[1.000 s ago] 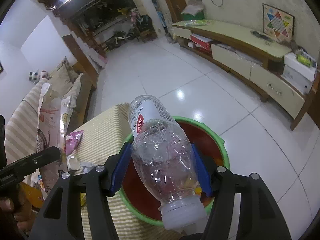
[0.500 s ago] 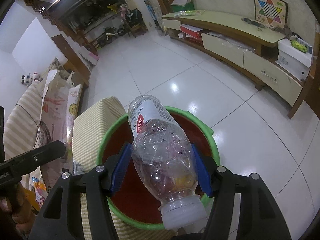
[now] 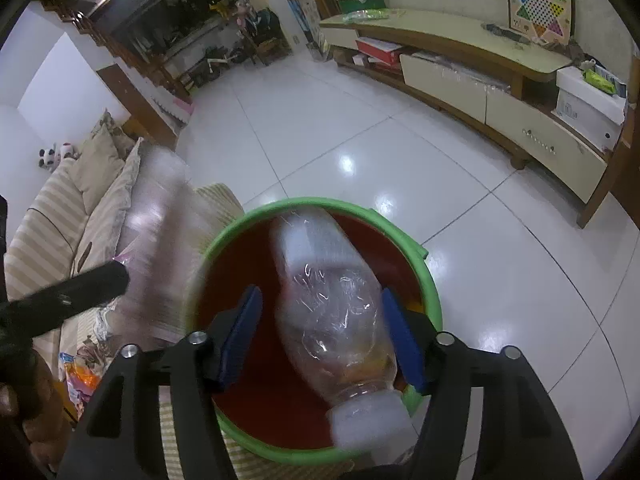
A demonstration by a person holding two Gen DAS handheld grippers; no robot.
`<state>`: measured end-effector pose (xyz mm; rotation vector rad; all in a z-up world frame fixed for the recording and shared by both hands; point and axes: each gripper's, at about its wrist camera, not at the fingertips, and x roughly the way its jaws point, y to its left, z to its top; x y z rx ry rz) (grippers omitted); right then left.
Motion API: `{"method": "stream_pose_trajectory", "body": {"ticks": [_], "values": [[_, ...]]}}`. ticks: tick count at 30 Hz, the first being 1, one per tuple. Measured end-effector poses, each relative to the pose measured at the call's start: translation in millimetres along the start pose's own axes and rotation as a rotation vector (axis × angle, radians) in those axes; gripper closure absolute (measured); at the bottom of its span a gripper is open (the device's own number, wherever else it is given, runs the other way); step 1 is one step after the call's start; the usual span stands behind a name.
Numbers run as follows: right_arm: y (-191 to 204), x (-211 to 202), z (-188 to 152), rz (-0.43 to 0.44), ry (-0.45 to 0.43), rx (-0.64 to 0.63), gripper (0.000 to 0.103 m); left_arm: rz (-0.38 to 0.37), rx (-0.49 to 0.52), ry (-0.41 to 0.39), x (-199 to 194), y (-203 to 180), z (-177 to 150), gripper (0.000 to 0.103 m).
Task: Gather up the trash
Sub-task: 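Carry the bag and bottle over the green bucket and open both tools, then move both tools back over the table toward the wrappers and paper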
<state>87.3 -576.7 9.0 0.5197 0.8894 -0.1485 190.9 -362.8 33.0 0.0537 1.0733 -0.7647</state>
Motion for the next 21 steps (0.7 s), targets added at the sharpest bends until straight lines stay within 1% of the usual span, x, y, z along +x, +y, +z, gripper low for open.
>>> {"method": "stream_pose_trajectory", "body": {"ticks": [1,4,6,7,11,13,18,21], "values": [[1,-1,0,-0.002,-0.002,-0.001,0.028,0.003,-0.005,-0.008,-2,2,0,0.021],[7,-2,-2,0.000,-0.002,-0.011,0.023,0.016,-0.029,-0.029,-10,10,0,0.018],[11,-3,-4,0.001,0.002,-0.019,0.018,0.023,-0.045,-0.039,-17,16,0,0.013],[14,-3,-4,0.004,0.005,-0.027,0.018,0.030,-0.050,-0.043,-21,19,-2,0.011],[33,-8,-9,0.010,0.011,-0.069,0.015,0.071,-0.049,-0.060,-41,28,-10,0.005],[44,-11,-11,0.013,0.009,-0.086,0.014,0.092,-0.054,-0.078,-55,35,-15,0.005],[77,-17,-19,0.027,0.010,-0.137,0.013,0.111,-0.084,-0.100,-85,53,-29,0.005],[102,-21,-28,0.038,0.010,-0.176,0.013,0.139,-0.106,-0.128,-110,65,-39,0.005]]}}
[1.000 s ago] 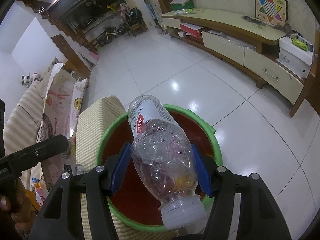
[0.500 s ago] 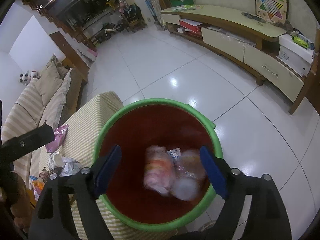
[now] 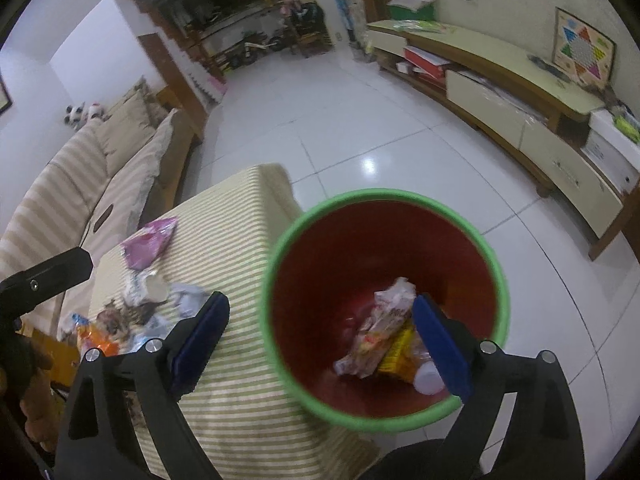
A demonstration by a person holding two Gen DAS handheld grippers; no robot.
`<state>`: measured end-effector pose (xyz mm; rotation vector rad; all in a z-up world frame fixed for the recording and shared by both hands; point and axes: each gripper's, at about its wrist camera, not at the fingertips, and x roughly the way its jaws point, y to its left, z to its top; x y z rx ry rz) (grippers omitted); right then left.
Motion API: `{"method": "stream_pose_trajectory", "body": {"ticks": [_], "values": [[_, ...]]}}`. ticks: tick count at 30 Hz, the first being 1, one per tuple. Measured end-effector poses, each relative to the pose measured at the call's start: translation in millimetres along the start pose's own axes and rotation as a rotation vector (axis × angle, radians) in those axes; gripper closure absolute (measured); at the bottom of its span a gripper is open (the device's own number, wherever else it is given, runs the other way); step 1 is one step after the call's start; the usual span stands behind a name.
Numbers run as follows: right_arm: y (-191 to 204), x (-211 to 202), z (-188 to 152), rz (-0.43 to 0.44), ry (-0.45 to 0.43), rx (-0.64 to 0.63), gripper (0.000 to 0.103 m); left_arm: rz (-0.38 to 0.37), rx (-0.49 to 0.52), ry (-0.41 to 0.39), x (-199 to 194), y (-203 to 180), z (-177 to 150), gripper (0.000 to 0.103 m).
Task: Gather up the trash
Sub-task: 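Move both tools back over the table toward the wrappers and paper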
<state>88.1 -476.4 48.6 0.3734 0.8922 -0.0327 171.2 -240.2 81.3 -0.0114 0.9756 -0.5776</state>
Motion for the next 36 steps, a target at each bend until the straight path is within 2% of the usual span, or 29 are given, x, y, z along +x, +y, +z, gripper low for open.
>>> {"method": "stream_pose_trajectory", "body": {"ticks": [14,20,28,36], "values": [[129,2,-29,0.068,0.035,-0.178,0.013,0.135,-0.155,-0.076,-93,112,-55,0.005],[170,14,-40,0.053,0.050,-0.256,0.013,0.189,-0.232,-0.092,-123,161,-89,0.005],[186,33,-45,0.023,0.073,-0.287,0.013,0.256,-0.357,-0.091,-138,223,-121,0.005],[181,59,-39,0.005,0.105,-0.290,0.013,0.268,-0.412,-0.058,-115,249,-126,0.005]]}}
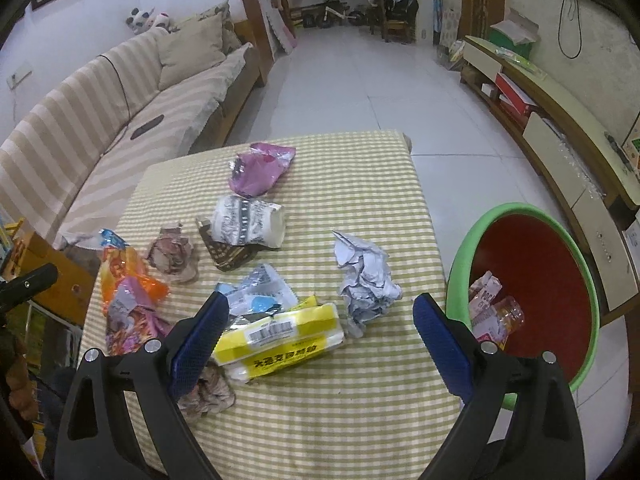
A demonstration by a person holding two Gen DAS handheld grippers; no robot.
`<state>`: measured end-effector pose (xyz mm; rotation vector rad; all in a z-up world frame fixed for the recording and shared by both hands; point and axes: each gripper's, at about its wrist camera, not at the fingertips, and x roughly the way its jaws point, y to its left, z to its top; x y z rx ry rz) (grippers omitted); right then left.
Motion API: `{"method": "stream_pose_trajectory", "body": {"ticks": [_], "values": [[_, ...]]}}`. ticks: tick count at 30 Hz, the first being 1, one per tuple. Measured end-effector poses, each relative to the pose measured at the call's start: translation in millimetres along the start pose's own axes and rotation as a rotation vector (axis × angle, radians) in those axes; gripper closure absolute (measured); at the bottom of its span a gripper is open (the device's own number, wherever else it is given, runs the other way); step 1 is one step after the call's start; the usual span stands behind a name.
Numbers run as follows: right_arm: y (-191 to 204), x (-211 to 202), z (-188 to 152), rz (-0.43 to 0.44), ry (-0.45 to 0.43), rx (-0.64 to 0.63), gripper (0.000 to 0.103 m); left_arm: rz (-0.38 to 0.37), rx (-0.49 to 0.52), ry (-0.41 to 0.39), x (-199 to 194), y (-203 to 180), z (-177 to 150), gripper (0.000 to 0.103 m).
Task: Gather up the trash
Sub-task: 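Move both tools back over the table toward the wrappers and paper, then grasp the orange snack bag with the left tool while the right tool grasps crumpled paper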
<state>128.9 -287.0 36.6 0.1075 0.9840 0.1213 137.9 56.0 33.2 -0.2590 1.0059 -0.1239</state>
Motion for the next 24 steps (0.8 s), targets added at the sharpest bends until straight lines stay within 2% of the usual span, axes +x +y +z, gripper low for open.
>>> {"method": "stream_pose_trajectory", "body": {"ticks": [19,24], "values": [[-41,94,11,-0.044,0.140,0.069,0.014,0.103,-0.032,0.096,80,23,16,0.006],[-42,107,9,-0.041,0.162,0.078,0.014,0.125,-0.048,0.122,95,30,15,0.016]]}}
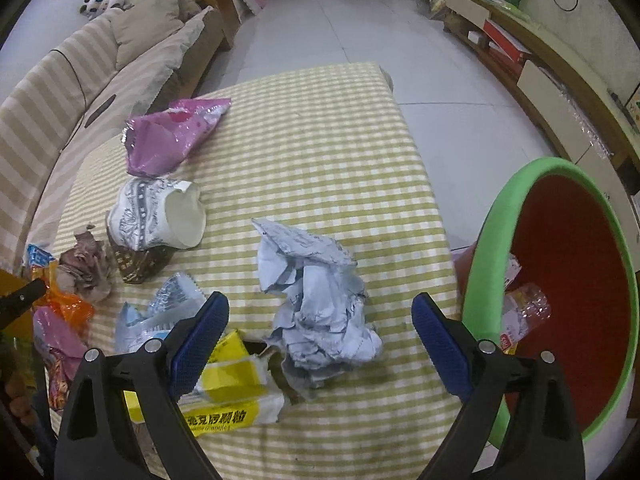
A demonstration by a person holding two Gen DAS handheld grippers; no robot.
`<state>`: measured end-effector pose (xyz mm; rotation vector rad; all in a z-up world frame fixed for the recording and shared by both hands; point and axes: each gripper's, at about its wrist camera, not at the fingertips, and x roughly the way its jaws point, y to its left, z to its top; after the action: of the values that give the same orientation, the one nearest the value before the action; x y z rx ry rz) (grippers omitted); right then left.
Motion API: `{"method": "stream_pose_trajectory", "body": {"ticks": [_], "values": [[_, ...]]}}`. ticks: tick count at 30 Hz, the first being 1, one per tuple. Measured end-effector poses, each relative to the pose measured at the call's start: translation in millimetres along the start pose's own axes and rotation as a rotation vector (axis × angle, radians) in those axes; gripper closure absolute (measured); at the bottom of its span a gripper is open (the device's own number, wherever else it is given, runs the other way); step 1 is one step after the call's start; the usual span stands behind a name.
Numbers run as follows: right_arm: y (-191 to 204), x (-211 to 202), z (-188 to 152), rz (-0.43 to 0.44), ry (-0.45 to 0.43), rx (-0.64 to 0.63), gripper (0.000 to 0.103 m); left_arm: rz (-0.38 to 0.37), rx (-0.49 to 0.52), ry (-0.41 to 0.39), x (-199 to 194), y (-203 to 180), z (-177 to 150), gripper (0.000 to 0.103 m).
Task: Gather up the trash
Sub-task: 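Grasp the orange snack bag with the left tool while the right tool grasps crumpled paper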
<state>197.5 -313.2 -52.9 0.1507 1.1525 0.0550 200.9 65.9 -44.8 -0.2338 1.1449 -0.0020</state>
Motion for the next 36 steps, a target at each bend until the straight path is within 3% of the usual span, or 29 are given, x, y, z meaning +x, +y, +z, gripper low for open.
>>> {"method": "stream_pose_trajectory", "body": {"ticks": [4,7,10,18,27,36], "values": [[2,12,-2,0.010,0.034,-0.009,0.027,-0.006,-0.018,0.018,8,5,0,0.028],[3,17,-3,0.029,0.057,-0.003,0.048,-0.032,-0.012,0.032,11,4,0,0.043],[2,14,-2,0.036,0.054,-0.003,0.059,-0.038,-0.002,0.026,7,2,-1,0.049],[5,-17,5,0.045,-0.025,-0.012,0.063,-0.038,-0.021,-0.051,-21,2,5,0.053],[15,-72,9,0.088,-0.132,-0.035,0.063,-0.036,0.020,-0.180,-81,-13,12,0.053],[10,-112,0,0.110,-0.201,-0.024,0.063,-0.069,0.089,-0.216,-118,-45,3,0.053]]}}
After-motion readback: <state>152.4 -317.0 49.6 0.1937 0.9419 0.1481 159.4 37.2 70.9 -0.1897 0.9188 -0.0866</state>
